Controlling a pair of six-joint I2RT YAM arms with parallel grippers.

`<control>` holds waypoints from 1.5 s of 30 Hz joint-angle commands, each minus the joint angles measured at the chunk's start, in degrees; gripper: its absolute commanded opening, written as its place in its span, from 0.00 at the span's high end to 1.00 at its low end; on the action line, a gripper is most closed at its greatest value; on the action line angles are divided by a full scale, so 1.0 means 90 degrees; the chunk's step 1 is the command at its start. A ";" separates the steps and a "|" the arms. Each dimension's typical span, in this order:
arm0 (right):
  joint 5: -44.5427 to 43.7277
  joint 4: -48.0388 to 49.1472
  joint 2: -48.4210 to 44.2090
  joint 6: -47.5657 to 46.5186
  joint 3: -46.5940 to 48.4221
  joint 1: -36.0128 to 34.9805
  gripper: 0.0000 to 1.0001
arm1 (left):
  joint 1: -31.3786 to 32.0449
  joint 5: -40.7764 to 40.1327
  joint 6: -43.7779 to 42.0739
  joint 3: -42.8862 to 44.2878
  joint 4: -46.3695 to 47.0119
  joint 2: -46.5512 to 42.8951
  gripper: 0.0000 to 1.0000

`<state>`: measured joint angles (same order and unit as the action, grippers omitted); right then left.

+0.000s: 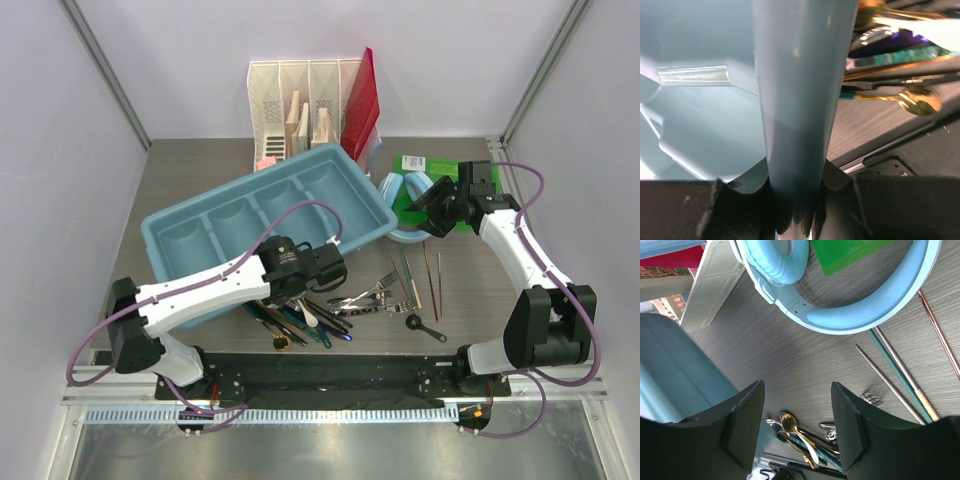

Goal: Sort the eating utensils into containers
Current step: Place the storage box at the center of the board.

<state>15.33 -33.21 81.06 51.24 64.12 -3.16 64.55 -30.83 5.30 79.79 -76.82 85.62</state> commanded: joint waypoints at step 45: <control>0.0816 0.0663 0.0125 0.0264 -0.0396 -0.0020 0.37 | -0.0044 -0.2013 -0.0628 -0.0965 0.1260 0.1003 0.40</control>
<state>20.71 -29.28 82.41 53.56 60.38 -3.16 64.38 -40.66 -2.46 69.91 -65.60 95.61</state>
